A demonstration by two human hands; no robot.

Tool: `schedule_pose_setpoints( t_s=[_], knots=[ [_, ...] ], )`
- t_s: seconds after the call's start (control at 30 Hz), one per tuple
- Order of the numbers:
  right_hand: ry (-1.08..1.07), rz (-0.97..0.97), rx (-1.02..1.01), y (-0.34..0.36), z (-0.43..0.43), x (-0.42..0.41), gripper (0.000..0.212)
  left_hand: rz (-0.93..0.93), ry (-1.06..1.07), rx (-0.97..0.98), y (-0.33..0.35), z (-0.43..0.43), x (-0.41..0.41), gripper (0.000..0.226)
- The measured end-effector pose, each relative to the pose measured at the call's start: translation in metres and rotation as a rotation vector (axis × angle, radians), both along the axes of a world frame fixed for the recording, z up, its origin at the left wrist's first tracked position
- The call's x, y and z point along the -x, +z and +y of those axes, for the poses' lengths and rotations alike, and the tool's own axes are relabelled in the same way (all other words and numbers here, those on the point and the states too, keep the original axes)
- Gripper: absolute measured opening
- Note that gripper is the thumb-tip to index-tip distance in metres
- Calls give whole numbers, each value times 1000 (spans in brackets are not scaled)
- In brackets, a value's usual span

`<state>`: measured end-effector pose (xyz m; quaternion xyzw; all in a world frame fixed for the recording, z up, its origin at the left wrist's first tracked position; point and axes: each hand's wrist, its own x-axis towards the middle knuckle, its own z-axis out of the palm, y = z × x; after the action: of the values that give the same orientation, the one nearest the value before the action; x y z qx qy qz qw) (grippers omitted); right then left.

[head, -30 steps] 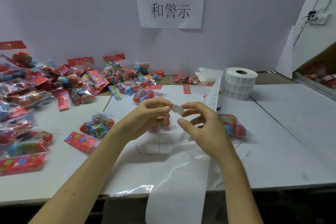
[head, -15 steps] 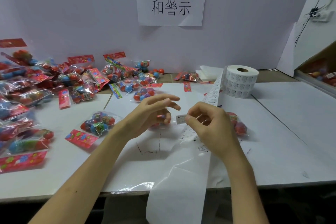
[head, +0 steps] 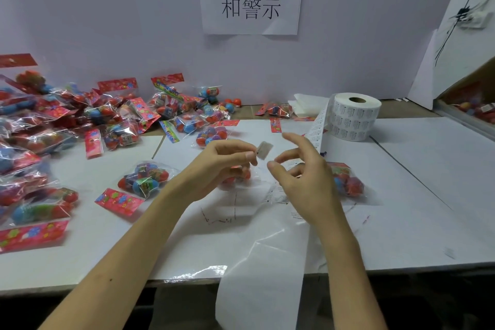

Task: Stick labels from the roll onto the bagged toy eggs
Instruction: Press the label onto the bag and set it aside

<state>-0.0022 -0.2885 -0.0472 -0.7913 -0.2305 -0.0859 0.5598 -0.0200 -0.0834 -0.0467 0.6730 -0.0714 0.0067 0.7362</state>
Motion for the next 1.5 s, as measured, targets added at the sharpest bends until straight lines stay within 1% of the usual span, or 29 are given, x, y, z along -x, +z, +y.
schedule_pose_setpoints(
  t_s=[0.1, 0.17, 0.2, 0.33, 0.4, 0.5, 0.63, 0.7, 0.73, 0.8, 0.83, 0.87, 0.9, 0.93, 1.0, 1.1, 1.13, 1.2, 1.27, 1.3, 1.33, 1.43, 1.5],
  knots=[
    [-29, 4, -105, 0, 2, 1, 15, 3, 17, 21, 1, -1, -1, 16],
    [-42, -15, -162, 1, 3, 2, 6, -8, 8, -7, 0, -3, 0, 17],
    [-44, -26, -187, 2, 4, 2, 4, -9, 6, -13, 0, -4, 0, 17],
    [-57, -36, -225, 2, 6, 1, 11, -20, -28, -54, -1, -3, 1, 14],
    [-65, -23, -236, 1, 7, 1, 8, -19, -50, -63, -2, -3, 1, 11],
    [-62, 9, -253, -1, 7, 1, 5, -8, -44, -72, -2, -4, -1, 16],
    [-49, -38, -247, 1, 6, 2, 14, -4, -19, -88, -3, -3, -1, 16],
    [-28, -91, -235, 3, 6, 5, 15, -34, 43, -79, -3, -2, -3, 27],
    [-17, -103, -249, 4, 6, 6, 16, -52, 117, -52, -2, 0, -6, 32],
    [-14, -96, -300, 6, 6, 8, 16, -78, 374, -17, 1, 7, -9, 30],
    [-17, -84, -324, 6, 6, 8, 15, -91, 543, -76, 1, 13, -10, 26],
    [-18, -68, -352, 7, 5, 8, 14, -96, 711, -207, -1, 20, -12, 22],
    [-17, -49, -382, 7, 4, 7, 13, -87, 835, -375, -4, 26, -13, 20],
    [-15, -31, -407, 7, 3, 6, 13, -61, 906, -534, -7, 29, -13, 21],
    [-9, -2, -432, 6, 1, 5, 12, 41, 932, -770, -11, 29, -13, 36],
    [-12, 16, -436, 6, 0, 4, 11, 246, 865, -1077, -14, 27, -13, 58],
    [-12, 16, -439, 6, 0, 4, 11, 285, 821, -1145, -15, 27, -14, 64],
    [-10, 15, -440, 6, 1, 4, 12, 289, 722, -1202, -18, 25, -15, 72],
    [-8, 18, -436, 6, 2, 5, 13, 256, 642, -1166, -21, 22, -16, 74],
    [-6, 21, -435, 6, 2, 5, 14, 234, 605, -1109, -22, 20, -17, 73],
    [-4, 23, -433, 6, 2, 5, 15, 210, 560, -1027, -22, 18, -18, 73],
    [-5, 23, -423, 5, 2, 4, 17, 183, 425, -691, -21, 13, -20, 73],
    [-10, 24, -411, 5, 2, 5, 17, 177, 394, -528, -19, 12, -20, 68]
  ],
)
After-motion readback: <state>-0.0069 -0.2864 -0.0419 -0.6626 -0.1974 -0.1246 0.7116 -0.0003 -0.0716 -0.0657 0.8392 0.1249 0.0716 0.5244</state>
